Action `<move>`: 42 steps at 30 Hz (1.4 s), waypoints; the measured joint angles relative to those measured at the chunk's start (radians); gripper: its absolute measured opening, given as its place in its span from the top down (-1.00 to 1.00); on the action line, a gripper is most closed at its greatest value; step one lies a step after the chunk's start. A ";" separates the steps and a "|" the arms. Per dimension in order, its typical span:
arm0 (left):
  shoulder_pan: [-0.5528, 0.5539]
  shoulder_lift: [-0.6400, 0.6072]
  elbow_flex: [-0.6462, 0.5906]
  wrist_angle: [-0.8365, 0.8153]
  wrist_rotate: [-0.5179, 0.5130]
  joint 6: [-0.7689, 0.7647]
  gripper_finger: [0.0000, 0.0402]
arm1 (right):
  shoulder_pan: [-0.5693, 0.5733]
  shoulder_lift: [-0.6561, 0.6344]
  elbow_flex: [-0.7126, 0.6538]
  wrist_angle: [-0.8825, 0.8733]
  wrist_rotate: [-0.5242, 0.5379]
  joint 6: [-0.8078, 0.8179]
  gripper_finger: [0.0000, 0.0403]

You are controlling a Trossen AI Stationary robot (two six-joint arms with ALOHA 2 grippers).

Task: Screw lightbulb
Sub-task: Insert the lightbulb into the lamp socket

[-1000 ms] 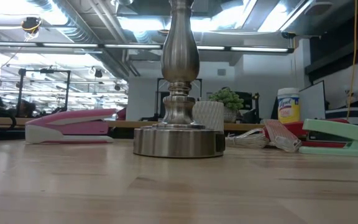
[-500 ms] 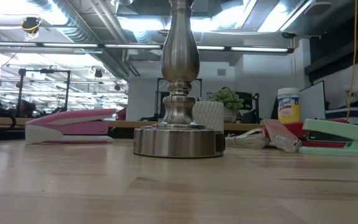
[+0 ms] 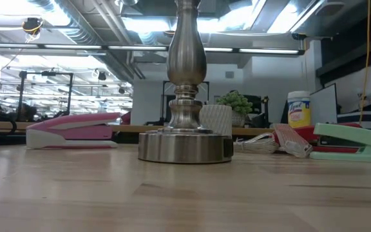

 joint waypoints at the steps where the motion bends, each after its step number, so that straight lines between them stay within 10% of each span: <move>1: 0.000 0.000 0.000 0.000 0.000 0.000 0.78 | 0.000 0.000 0.000 -0.001 0.000 0.000 0.04; 17: 0.000 0.000 0.001 0.306 0.012 0.339 0.78 | 0.000 0.002 0.025 -0.044 -0.002 0.000 0.04; 42: 0.000 0.000 0.001 0.317 0.035 0.354 0.78 | 0.041 0.002 0.073 -0.173 0.066 -0.053 0.05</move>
